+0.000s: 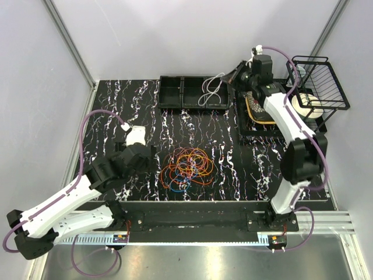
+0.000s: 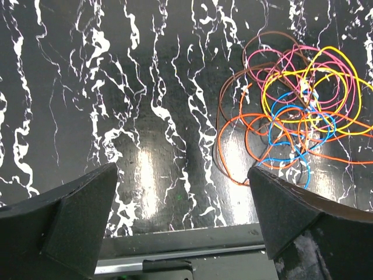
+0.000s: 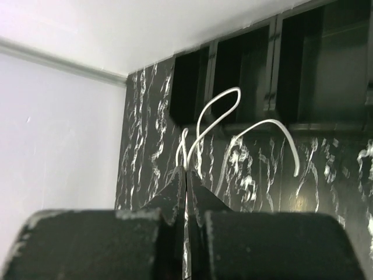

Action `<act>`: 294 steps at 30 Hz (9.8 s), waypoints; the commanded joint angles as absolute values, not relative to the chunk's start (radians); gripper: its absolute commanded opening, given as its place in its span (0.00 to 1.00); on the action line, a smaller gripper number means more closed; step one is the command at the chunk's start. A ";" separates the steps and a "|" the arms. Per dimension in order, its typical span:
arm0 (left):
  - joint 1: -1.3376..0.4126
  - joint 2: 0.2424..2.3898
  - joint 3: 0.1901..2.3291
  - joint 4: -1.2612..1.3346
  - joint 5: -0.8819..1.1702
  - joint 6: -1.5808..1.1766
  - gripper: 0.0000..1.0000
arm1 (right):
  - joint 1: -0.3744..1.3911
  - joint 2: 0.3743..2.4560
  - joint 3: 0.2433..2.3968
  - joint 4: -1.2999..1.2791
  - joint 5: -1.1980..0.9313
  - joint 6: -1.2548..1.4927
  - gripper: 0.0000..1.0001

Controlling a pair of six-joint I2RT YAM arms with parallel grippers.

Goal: Untangle the cables

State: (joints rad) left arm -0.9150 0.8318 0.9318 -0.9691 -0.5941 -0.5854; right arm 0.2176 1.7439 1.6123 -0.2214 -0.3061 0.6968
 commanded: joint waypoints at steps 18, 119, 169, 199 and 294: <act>-0.910 0.844 0.931 -0.893 -0.653 -0.541 0.99 | 0.124 2.384 2.471 -0.399 -0.290 0.572 0.00; -1.039 1.528 0.905 -0.489 -0.382 -0.942 0.52 | 0.265 1.269 0.839 -0.193 -0.486 0.709 0.80; -1.042 1.134 1.208 -0.604 -0.158 -0.603 0.00 | 0.270 1.092 0.813 -0.295 -0.466 0.706 0.90; -1.040 1.023 1.111 -0.400 -0.094 -0.465 0.00 | 0.270 1.075 0.778 -0.167 -0.575 0.779 0.94; -0.704 1.375 1.491 -0.373 0.532 -0.960 0.02 | 0.511 1.186 0.672 0.781 -0.465 0.546 0.20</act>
